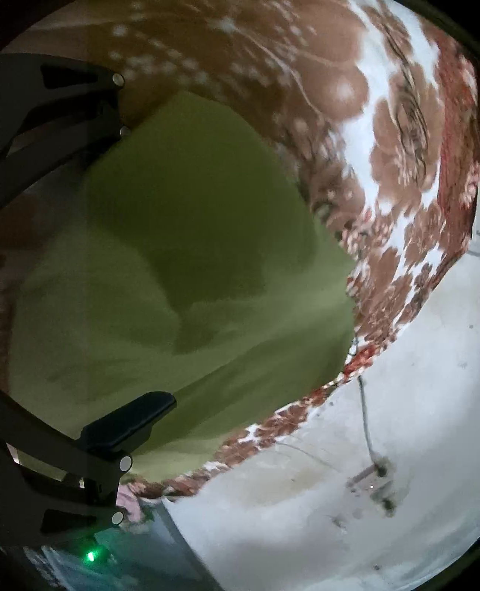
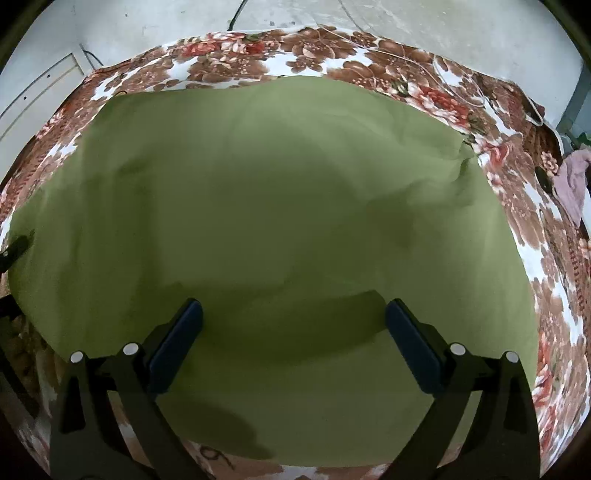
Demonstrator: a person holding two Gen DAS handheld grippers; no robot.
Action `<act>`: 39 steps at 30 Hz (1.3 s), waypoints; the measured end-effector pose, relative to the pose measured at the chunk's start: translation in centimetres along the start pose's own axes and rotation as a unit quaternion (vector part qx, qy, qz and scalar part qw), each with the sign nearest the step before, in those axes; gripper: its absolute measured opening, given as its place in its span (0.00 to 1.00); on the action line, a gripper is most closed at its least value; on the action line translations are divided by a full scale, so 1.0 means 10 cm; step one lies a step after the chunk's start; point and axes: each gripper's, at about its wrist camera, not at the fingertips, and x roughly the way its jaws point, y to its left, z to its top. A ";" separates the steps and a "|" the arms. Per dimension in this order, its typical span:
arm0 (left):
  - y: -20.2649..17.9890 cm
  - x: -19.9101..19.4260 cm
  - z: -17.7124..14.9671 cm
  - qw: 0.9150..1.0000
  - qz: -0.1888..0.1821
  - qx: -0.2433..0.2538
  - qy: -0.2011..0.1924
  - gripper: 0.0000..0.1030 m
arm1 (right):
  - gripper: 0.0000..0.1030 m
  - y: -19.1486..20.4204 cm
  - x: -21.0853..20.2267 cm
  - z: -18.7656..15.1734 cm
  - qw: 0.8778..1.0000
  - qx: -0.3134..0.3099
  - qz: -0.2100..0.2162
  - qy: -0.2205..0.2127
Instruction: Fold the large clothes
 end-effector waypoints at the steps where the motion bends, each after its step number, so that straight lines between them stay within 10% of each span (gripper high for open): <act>1: -0.10 0.02 0.03 1.000 0.012 0.023 -0.003 0.95 | 0.95 0.00 0.00 0.00 1.000 0.005 -0.001 0.000; 8: -0.46 -0.31 0.14 0.997 -0.031 0.059 -0.048 0.95 | 0.95 0.06 0.04 0.02 1.000 0.015 -0.008 -0.001; 14: -0.07 0.02 -0.10 0.999 0.030 0.043 0.005 0.95 | 0.95 0.08 0.07 0.05 1.000 0.028 -0.014 0.001; 21: -0.33 0.10 0.17 0.996 -0.066 0.053 -0.033 0.95 | 0.95 0.11 0.10 0.08 0.999 0.030 -0.022 0.004; 25: -0.16 0.22 0.12 0.998 -0.026 0.048 0.015 0.94 | 0.96 0.13 0.13 0.06 0.999 0.043 -0.031 0.002; 30: 0.00 0.19 0.10 0.999 -0.023 0.002 0.038 0.68 | 0.96 0.11 0.13 0.14 0.996 0.085 -0.037 0.007; 34: 0.02 0.19 0.12 0.998 -0.038 -0.043 0.038 0.20 | 0.96 0.17 0.12 0.24 0.997 0.074 -0.036 0.008; 39: -0.24 0.08 0.18 0.999 -0.037 -0.002 0.025 0.09 | 0.95 0.27 0.07 0.33 0.998 0.035 -0.054 0.006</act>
